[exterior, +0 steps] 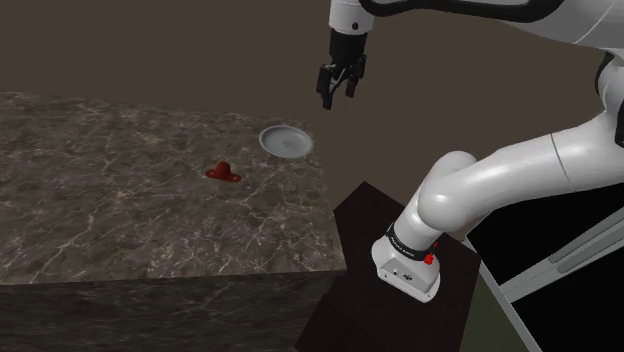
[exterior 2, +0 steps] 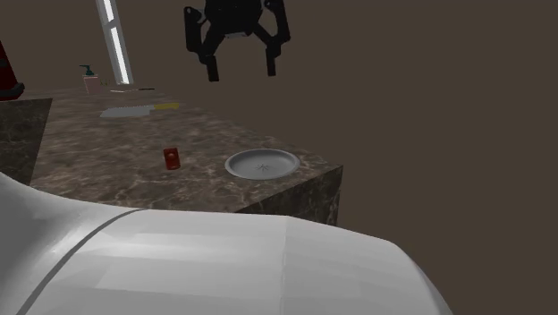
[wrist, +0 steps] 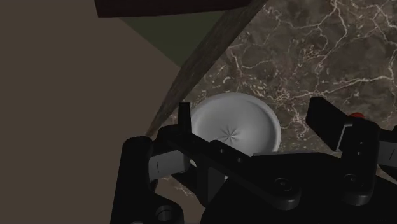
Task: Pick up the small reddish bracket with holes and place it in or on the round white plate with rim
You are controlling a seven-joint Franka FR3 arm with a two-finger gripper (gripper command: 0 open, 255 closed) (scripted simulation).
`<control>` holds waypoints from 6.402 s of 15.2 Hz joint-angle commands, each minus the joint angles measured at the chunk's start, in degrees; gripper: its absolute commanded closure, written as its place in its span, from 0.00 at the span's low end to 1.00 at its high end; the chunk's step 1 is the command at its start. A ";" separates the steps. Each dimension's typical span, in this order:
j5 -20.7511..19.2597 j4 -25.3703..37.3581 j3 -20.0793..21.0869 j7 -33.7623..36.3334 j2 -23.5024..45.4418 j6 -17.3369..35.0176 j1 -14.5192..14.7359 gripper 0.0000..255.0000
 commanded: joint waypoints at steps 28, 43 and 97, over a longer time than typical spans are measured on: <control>0.58 20.64 13.51 15.97 45.84 23.98 7.88 0.00; 0.27 18.78 13.47 16.20 46.65 26.61 7.96 1.00; 1.63 4.81 0.76 -9.37 30.18 24.56 -4.24 1.00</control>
